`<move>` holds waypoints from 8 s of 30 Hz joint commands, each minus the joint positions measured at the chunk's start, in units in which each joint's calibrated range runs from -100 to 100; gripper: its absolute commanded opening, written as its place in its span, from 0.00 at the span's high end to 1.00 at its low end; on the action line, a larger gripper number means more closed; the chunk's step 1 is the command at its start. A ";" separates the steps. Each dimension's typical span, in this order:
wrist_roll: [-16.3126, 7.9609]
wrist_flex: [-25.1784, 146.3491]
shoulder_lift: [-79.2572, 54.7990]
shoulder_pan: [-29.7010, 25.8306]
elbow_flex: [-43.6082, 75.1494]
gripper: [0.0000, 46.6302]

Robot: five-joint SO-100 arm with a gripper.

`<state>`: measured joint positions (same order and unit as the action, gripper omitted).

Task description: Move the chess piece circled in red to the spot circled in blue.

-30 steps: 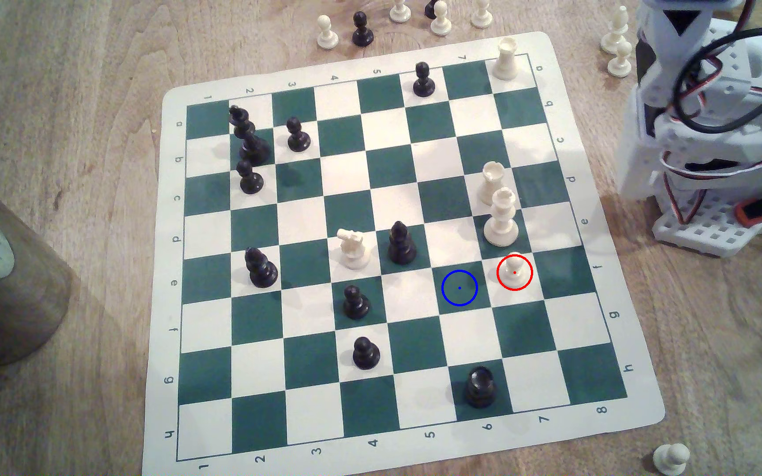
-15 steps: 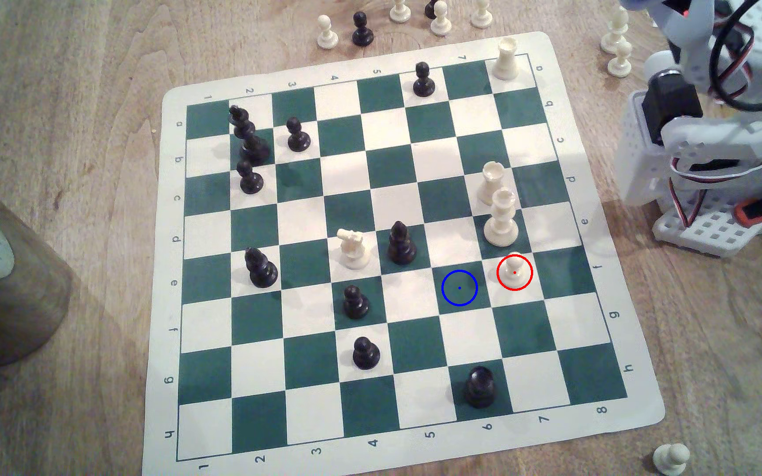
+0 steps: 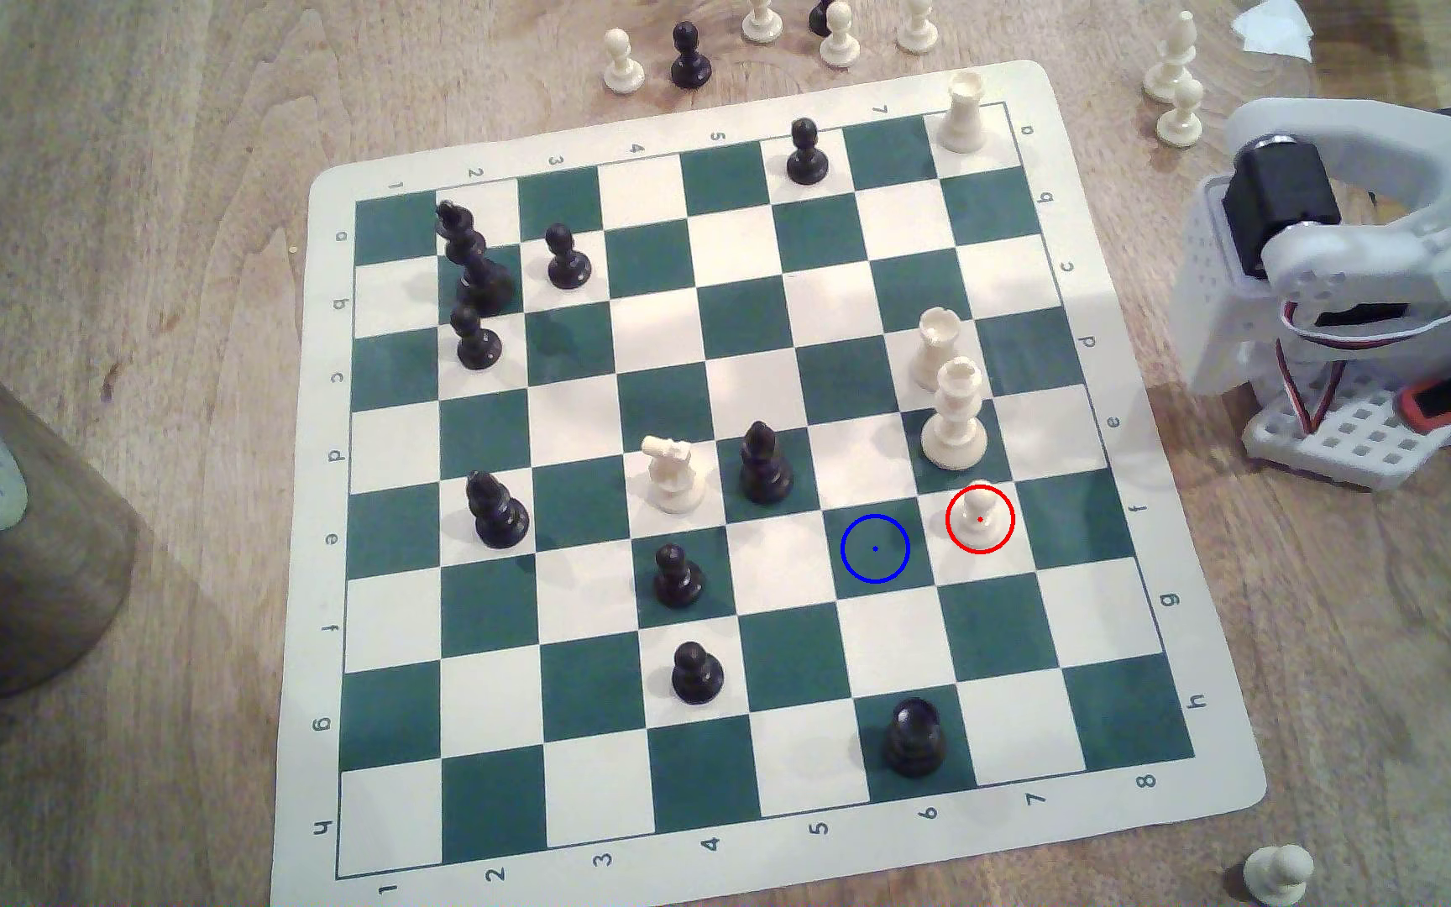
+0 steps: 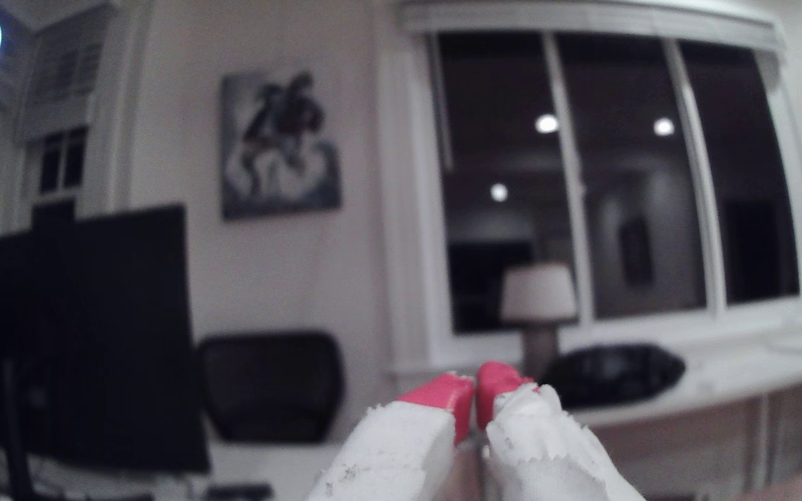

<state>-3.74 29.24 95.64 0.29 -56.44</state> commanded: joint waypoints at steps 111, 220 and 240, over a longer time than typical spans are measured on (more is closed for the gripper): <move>-10.89 29.32 -65.34 -17.39 -3.76 0.62; -9.96 33.25 -89.53 -15.74 24.80 0.59; -8.45 44.88 -67.12 -17.54 16.55 0.40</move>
<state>-12.38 71.39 20.07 -16.00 -38.91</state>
